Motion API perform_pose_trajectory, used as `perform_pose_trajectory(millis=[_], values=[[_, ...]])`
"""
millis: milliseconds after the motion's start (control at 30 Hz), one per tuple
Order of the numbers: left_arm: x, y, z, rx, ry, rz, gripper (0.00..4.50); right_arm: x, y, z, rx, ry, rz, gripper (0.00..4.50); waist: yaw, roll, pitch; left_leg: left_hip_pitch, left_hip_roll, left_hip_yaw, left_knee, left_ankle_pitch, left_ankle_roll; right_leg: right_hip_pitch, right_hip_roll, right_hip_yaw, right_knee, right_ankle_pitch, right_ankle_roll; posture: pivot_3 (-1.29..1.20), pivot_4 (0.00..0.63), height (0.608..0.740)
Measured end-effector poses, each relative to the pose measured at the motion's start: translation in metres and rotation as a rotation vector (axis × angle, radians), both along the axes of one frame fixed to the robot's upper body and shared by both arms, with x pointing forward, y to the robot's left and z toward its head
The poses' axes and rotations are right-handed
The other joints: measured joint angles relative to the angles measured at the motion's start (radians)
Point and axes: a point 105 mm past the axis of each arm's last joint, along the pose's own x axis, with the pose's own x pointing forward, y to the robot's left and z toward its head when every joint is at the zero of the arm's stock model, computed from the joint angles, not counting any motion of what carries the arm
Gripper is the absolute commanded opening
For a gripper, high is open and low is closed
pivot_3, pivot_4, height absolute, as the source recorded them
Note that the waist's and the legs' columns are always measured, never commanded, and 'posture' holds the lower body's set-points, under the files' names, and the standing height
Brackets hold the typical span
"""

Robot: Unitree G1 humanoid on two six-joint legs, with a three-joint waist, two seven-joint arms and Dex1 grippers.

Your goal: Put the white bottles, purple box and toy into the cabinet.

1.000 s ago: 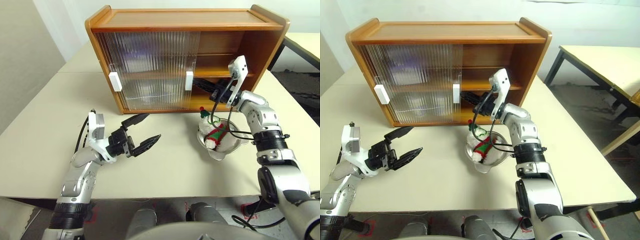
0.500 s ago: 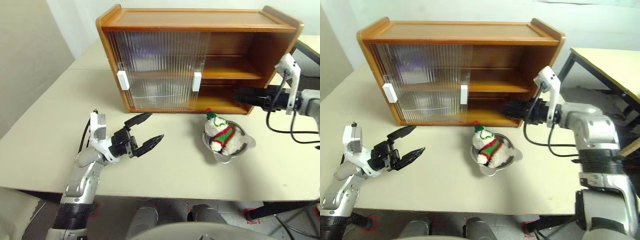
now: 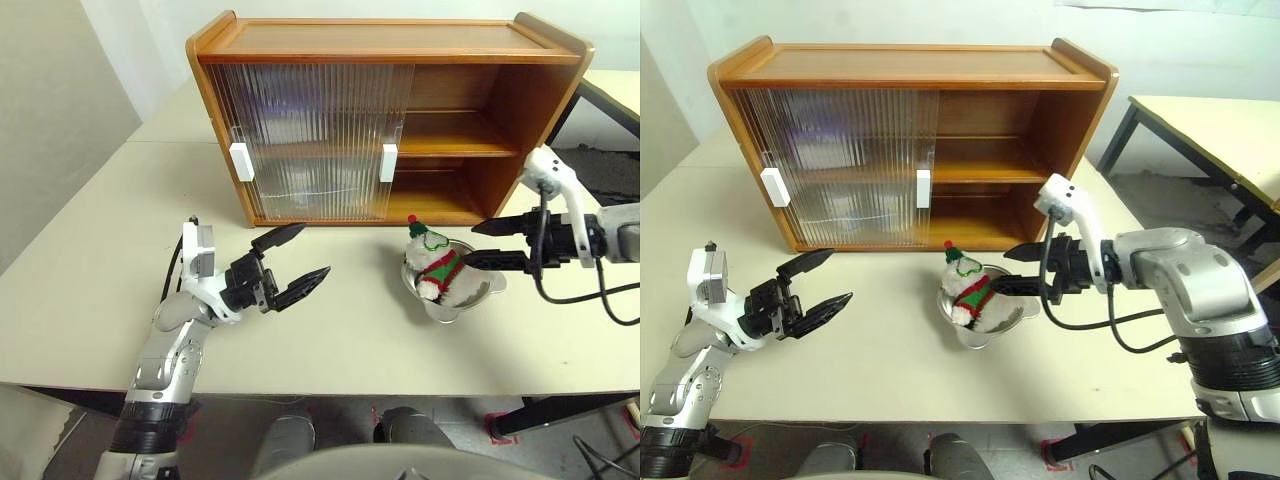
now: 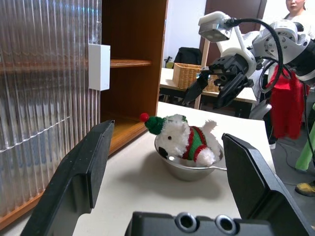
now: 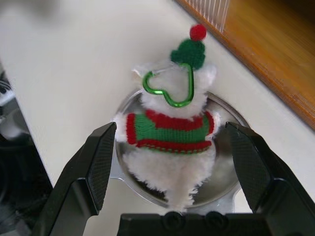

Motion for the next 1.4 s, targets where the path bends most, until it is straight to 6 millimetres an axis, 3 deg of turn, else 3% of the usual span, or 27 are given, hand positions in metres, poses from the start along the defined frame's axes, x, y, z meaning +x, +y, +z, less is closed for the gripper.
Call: perform_pose_trajectory(millis=[500, 600, 900, 1000, 1133, 1267, 1400], values=[[0.001, 0.001, -0.001, 0.006, -0.014, 0.011, 4.50, 0.003, 0.019, -0.034, 0.037, 0.100, -0.031, 4.45, 0.004, 0.000, -0.001, -0.001, 0.000, 0.000, 0.001, -0.001, 0.001, 0.000, 0.000, 0.000, 0.000, -0.001, 0.002, -0.03, 0.000, 0.740], [0.000, 0.000, -0.001, 0.009, -0.013, 0.008, 4.50, 0.006, 0.028, -0.040, 0.070, 0.105, -0.047, 3.86, 0.004, -0.001, -0.001, 0.000, 0.000, -0.001, 0.001, -0.001, 0.001, 0.001, 0.000, 0.000, 0.000, -0.001, 0.002, -0.03, 0.000, 0.740], [0.001, 0.001, -0.001, 0.012, -0.012, 0.016, 4.50, 0.012, 0.027, -0.044, 0.045, 0.110, -0.097, 0.64, 0.007, -0.001, -0.001, -0.001, 0.000, -0.001, 0.001, -0.001, 0.001, 0.001, 0.000, 0.000, 0.000, -0.001, 0.002, -0.02, 0.000, 0.740], [0.002, 0.001, -0.001, 0.013, -0.012, 0.019, 4.50, 0.012, 0.026, -0.039, 0.034, 0.115, -0.097, 0.07, 0.007, -0.001, -0.001, -0.001, 0.000, -0.001, 0.001, -0.001, 0.000, 0.000, 0.000, 0.000, 0.000, -0.001, 0.002, -0.02, 0.000, 0.740], [0.002, 0.001, -0.001, 0.012, -0.012, 0.020, 4.50, 0.013, 0.028, -0.023, 0.063, 0.128, -0.082, 0.02, 0.008, -0.001, -0.001, -0.001, -0.001, -0.001, 0.001, -0.001, 0.000, 0.000, 0.000, 0.000, 0.000, -0.001, 0.002, -0.03, 0.000, 0.740], [0.002, 0.001, -0.001, 0.013, -0.012, 0.019, 4.50, 0.017, 0.032, 0.018, 0.173, 0.102, -0.067, 0.02, 0.008, -0.001, -0.002, -0.001, -0.001, -0.001, 0.001, -0.001, 0.000, 0.000, 0.000, 0.000, 0.000, -0.001, 0.001, -0.03, 0.000, 0.740], [0.002, 0.001, 0.000, 0.013, -0.014, 0.018, 4.50, 0.029, 0.032, 0.046, 0.258, 0.041, -0.095, 0.02, 0.008, -0.001, -0.002, -0.001, 0.000, -0.001, 0.001, -0.001, 0.000, -0.002, 0.000, 0.000, 0.000, 0.001, -0.002, -0.04, 0.000, 0.740]])
